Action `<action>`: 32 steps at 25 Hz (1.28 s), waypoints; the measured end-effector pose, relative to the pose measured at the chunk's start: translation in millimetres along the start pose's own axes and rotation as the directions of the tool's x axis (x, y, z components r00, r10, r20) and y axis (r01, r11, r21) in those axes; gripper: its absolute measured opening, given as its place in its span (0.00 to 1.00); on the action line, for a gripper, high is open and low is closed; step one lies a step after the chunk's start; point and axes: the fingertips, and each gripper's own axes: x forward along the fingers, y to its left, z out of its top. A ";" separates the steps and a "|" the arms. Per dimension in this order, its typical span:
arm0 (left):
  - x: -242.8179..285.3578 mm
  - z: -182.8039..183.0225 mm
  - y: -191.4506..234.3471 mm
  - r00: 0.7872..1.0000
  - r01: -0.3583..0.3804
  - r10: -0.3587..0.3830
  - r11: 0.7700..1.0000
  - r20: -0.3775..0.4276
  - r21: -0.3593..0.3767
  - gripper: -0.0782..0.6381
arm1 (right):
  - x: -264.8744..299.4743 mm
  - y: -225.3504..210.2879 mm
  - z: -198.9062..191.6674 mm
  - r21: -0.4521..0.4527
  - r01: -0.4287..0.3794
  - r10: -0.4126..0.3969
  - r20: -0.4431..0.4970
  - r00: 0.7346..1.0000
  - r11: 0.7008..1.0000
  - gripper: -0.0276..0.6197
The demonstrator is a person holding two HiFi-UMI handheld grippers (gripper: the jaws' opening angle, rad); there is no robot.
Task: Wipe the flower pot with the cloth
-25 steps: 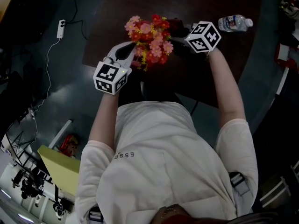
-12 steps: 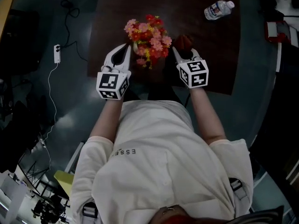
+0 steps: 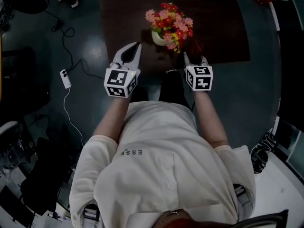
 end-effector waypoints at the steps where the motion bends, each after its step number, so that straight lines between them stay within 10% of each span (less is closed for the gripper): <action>1: -6.3 -0.5 4.1 1.000 0.018 -0.018 1.000 -0.004 0.002 0.13 | -3.5 10.4 -4.7 0.014 0.014 -0.013 -0.003 1.000 1.000 0.11; 17: -92.1 -20.2 82.9 0.997 0.040 -0.044 0.998 -0.059 -0.058 0.13 | 42.9 204.3 7.4 0.049 -0.169 0.172 -0.055 0.984 0.984 0.12; 32: -65.5 -17.3 122.0 0.997 0.033 -0.041 0.994 -0.071 -0.105 0.13 | 120.5 154.0 84.3 0.338 -0.072 0.061 0.043 0.997 0.938 0.12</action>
